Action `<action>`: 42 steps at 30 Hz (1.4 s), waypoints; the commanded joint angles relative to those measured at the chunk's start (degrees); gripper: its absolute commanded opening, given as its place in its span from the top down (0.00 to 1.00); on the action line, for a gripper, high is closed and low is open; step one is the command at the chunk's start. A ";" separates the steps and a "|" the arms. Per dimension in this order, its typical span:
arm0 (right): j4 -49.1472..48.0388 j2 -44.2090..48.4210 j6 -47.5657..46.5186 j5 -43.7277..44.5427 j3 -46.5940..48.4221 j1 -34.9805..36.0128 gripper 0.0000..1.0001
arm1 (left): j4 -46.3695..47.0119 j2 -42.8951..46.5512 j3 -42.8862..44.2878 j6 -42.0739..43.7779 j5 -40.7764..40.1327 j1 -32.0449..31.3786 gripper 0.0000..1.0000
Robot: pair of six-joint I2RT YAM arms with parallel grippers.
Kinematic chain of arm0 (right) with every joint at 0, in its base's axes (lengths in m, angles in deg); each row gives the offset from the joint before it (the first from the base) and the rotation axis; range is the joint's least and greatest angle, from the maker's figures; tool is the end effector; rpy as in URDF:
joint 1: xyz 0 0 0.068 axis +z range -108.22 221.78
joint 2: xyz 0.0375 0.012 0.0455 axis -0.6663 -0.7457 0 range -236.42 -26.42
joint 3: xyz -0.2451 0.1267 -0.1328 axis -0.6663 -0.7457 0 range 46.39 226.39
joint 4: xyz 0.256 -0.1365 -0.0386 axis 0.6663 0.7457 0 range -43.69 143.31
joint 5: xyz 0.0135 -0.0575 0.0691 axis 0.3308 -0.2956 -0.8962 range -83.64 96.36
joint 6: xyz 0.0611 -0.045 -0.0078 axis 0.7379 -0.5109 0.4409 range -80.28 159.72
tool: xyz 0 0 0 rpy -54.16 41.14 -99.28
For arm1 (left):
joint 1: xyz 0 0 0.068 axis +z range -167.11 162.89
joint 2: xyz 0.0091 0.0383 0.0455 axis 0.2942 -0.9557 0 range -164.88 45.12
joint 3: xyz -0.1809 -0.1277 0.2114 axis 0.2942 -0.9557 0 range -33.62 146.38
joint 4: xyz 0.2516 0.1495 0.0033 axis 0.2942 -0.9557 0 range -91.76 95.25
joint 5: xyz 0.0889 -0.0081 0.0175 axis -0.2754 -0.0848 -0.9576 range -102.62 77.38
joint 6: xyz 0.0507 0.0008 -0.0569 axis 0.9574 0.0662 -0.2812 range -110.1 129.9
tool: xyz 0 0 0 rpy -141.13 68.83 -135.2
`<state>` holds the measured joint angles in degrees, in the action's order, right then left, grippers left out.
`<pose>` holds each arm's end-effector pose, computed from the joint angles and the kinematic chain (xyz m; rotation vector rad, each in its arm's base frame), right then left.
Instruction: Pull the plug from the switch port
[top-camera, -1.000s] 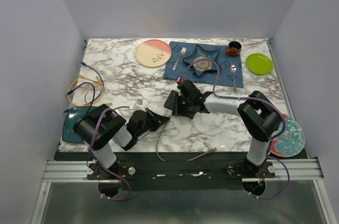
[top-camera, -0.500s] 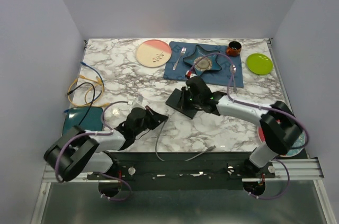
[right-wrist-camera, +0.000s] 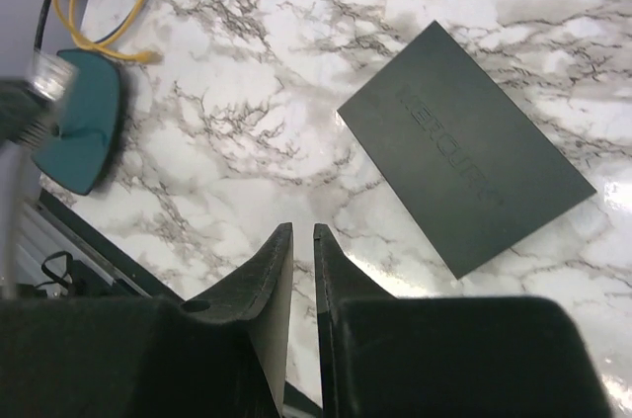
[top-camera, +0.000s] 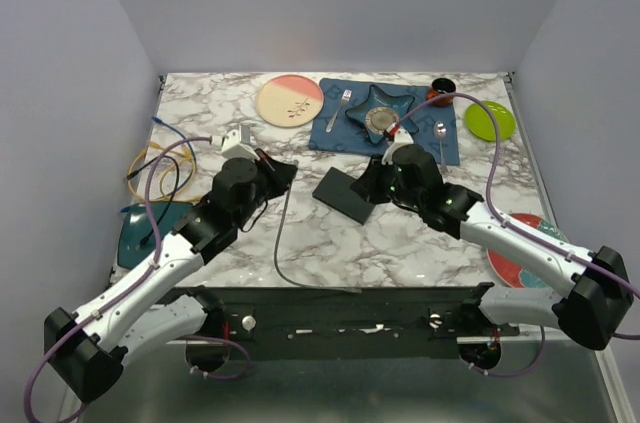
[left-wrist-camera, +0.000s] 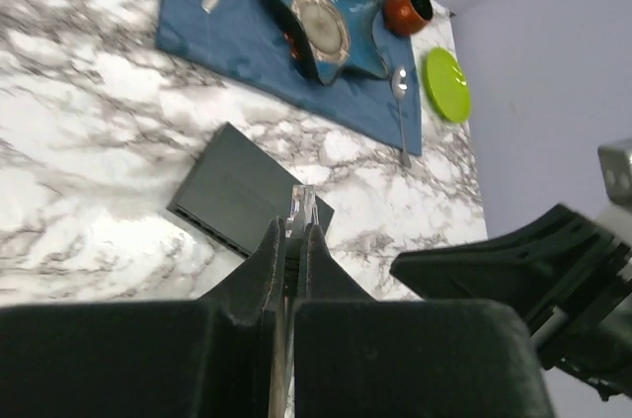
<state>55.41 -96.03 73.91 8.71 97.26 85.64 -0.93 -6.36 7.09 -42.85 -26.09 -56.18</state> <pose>0.2334 0.2206 0.2959 -0.1550 2.1487 0.7831 0.2032 -0.1456 0.3140 -0.4013 1.9137 -0.8760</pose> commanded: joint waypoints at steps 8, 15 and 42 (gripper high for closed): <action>2.06 7.28 -0.36 1.17 -4.55 -0.17 0.78 | -18.34 -9.41 26.25 7.93 -0.07 28.81 1.00; 2.06 9.84 -2.20 1.43 -6.22 -0.17 0.78 | -15.62 -24.43 36.07 2.39 5.49 47.94 1.00; 1.44 10.89 -0.19 6.17 -8.68 -0.17 0.77 | -12.46 -11.37 24.28 0.98 7.50 40.76 0.07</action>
<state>56.66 -88.14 72.38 11.04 90.79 85.64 -18.26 -20.88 40.97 -40.82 -23.86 -8.55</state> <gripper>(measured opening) 0.227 0.971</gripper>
